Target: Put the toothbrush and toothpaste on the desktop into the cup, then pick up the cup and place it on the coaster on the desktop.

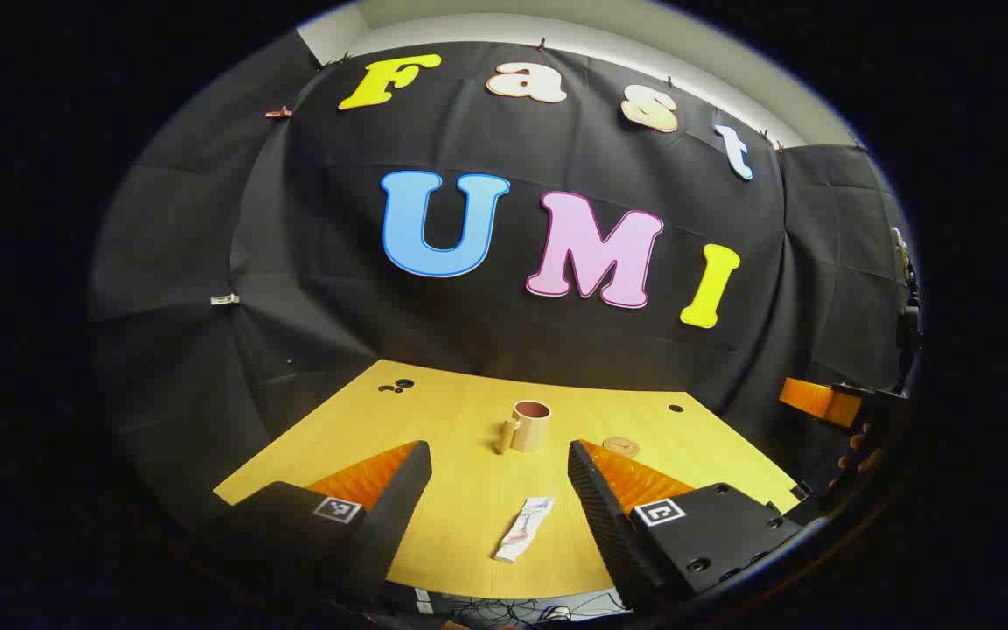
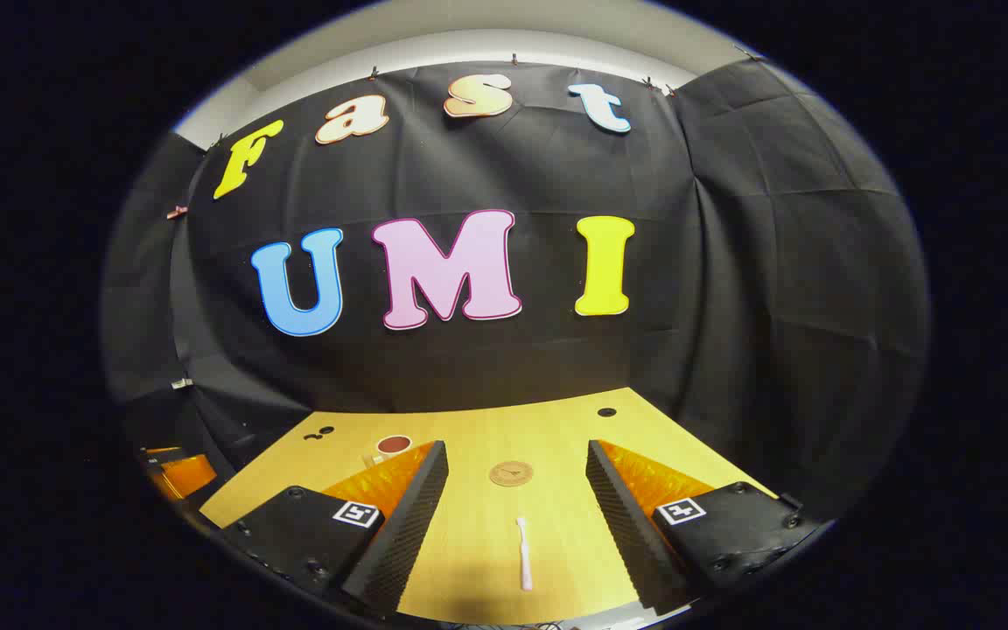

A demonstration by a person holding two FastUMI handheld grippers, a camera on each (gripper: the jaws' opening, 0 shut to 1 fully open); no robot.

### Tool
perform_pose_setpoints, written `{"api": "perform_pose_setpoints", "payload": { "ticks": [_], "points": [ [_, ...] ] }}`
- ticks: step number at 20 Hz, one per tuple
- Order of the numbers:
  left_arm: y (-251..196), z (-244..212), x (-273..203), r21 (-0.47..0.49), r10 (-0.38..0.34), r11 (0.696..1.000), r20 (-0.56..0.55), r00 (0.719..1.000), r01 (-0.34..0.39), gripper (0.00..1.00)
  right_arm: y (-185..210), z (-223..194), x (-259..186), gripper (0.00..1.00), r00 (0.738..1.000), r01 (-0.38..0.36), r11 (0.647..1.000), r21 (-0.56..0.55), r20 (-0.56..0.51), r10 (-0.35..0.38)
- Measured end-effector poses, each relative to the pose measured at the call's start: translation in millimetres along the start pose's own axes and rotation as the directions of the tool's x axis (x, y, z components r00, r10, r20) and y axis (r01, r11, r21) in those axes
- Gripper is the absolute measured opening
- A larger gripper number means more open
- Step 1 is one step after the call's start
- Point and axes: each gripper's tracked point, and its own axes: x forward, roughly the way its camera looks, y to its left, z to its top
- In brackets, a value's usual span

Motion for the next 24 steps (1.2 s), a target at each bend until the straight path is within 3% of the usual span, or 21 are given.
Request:
{"api": "perform_pose_setpoints", "payload": {
  "ticks": [4,11,20,24],
  "points": [
    [-8.4,2.3,20.4,0.030,-0.009,1.000,0.004,1.000,0.009,0.98,8.3,-9.7,19.7,0.98,0.997,-0.060,0.998,-0.023,-0.040,0.059],
    [-18.9,-13.7,38.5,0.022,-0.037,0.999,-0.034,0.999,0.038,0.97,2.5,-13.3,40.0,0.98,0.996,-0.067,0.998,-0.021,-0.061,0.065],
    [-21.2,-32.0,56.4,-0.003,-0.015,1.000,-0.106,0.994,0.015,0.98,-9.7,-12.5,62.2,0.98,0.996,-0.064,0.998,-0.010,-0.061,0.063],
    [-16.4,-33.6,68.5,-0.004,0.002,1.000,-0.116,0.993,-0.002,0.98,-3.8,-13.6,80.7,0.98,0.993,-0.098,0.995,-0.010,-0.065,0.097]
  ]
}}
